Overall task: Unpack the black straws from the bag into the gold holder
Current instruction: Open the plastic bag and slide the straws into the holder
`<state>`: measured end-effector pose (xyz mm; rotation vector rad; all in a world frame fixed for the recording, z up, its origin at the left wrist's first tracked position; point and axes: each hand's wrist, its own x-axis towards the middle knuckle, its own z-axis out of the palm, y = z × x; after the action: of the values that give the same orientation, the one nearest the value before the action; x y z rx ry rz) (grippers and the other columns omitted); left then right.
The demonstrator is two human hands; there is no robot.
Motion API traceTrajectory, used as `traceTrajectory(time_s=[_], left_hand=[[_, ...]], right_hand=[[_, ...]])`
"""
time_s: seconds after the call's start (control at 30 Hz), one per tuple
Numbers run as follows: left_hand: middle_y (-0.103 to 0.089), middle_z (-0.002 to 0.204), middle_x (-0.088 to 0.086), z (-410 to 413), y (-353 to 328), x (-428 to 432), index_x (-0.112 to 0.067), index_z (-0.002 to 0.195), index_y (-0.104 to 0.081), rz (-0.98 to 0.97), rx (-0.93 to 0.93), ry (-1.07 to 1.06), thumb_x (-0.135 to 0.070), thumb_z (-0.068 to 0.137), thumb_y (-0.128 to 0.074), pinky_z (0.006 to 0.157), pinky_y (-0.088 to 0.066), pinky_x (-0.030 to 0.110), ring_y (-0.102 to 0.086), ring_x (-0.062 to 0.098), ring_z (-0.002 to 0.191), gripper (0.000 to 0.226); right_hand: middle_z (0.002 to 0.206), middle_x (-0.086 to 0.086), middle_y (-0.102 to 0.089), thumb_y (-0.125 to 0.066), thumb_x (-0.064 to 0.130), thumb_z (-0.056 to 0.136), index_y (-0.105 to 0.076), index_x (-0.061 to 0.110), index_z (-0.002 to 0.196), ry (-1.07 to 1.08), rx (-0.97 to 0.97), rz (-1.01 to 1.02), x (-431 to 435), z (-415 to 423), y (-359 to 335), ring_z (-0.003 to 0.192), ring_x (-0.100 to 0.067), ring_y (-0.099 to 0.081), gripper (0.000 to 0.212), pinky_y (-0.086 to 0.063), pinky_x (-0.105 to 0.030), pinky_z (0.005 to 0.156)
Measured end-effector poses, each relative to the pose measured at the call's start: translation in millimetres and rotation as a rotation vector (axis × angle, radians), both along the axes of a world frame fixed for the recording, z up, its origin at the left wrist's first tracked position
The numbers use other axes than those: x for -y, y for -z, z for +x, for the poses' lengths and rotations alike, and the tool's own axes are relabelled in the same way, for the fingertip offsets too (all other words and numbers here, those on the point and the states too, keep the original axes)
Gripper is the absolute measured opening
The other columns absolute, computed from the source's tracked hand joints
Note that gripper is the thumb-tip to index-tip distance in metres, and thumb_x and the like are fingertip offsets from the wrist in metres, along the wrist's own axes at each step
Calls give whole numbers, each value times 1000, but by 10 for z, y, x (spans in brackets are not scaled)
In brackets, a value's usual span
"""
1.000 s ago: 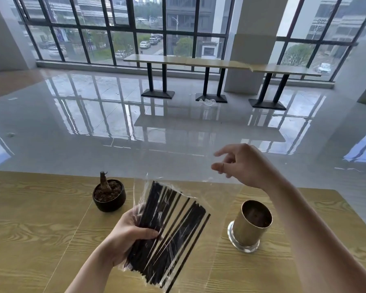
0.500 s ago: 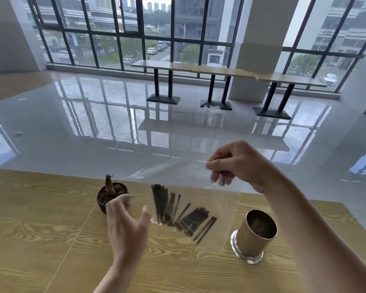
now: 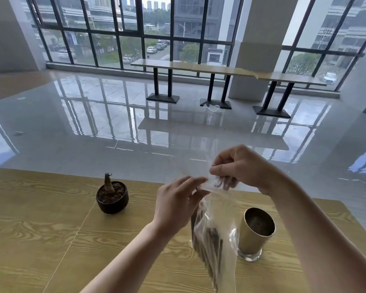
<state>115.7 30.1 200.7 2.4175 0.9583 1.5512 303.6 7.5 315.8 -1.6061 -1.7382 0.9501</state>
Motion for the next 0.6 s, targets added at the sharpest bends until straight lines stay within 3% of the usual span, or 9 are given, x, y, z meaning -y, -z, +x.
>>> traceTrajectory(time_s=[0.1, 0.17, 0.23, 0.27, 0.37, 0.43, 0.5, 0.6], left_hand=[[-68, 83, -7, -15, -2, 18, -21, 94, -75, 111, -23, -59, -42, 91, -70, 46, -48, 33, -58, 8, 62, 22], [-66, 87, -4, -90, -18, 43, -21, 90, -71, 175, -50, -78, -37, 91, -72, 44, -47, 34, -58, 10, 66, 16], [-66, 92, -1, -141, -49, 69, -21, 88, -66, 221, -66, -72, -32, 90, -73, 43, -47, 34, -60, 12, 72, 13], [-67, 95, -1, -154, -69, 86, -21, 87, -66, 239, -80, -65, -31, 91, -73, 43, -47, 33, -62, 12, 74, 13], [-70, 106, -4, -144, -114, 133, -20, 84, -64, 268, -139, -51, -28, 94, -68, 40, -44, 31, -62, 10, 70, 14], [-71, 111, -4, -130, -114, 141, -20, 83, -60, 256, -161, -46, -27, 94, -66, 39, -42, 30, -59, 10, 62, 14], [-71, 104, -7, -141, -81, 135, -21, 83, -58, 203, -152, -50, -25, 94, -67, 38, -42, 30, -55, 9, 54, 15], [-67, 82, -9, -215, 23, 118, -24, 83, -56, 109, -109, -90, -24, 91, -70, 38, -44, 34, -54, 11, 48, 16]], right_hand=[[62, -8, -74, -71, 11, 88, -70, 6, 78, 132, 71, 18, 46, 88, -2, 53, -19, -68, 12, -52, -28, 51], [61, 1, -74, -68, 20, 83, -69, 16, 71, 257, 368, 101, 59, 136, -10, 58, -16, -71, 13, -54, -29, 58], [68, 7, -72, -64, 31, 79, -67, 24, 72, 384, 687, 172, 82, 160, -32, 71, -18, -69, 10, -47, -27, 60], [74, 9, -71, -64, 34, 79, -66, 26, 77, 405, 736, 182, 87, 156, -51, 78, -21, -66, 8, -42, -27, 60], [91, 8, -69, -69, 44, 81, -64, 35, 98, 340, 727, 130, 70, 109, -98, 90, -22, -64, 20, -43, -32, 69], [83, 13, -70, -72, 47, 82, -66, 32, 93, 289, 711, 137, 43, 43, -133, 82, -16, -67, 20, -48, -31, 70], [71, 11, -73, -72, 40, 85, -71, 27, 83, 290, 707, 140, -6, -8, -167, 72, -13, -69, 13, -52, -29, 70], [76, 5, -74, -69, 31, 88, -74, 26, 82, 317, 740, 119, -82, -31, -269, 79, -19, -69, 9, -47, -28, 67]])
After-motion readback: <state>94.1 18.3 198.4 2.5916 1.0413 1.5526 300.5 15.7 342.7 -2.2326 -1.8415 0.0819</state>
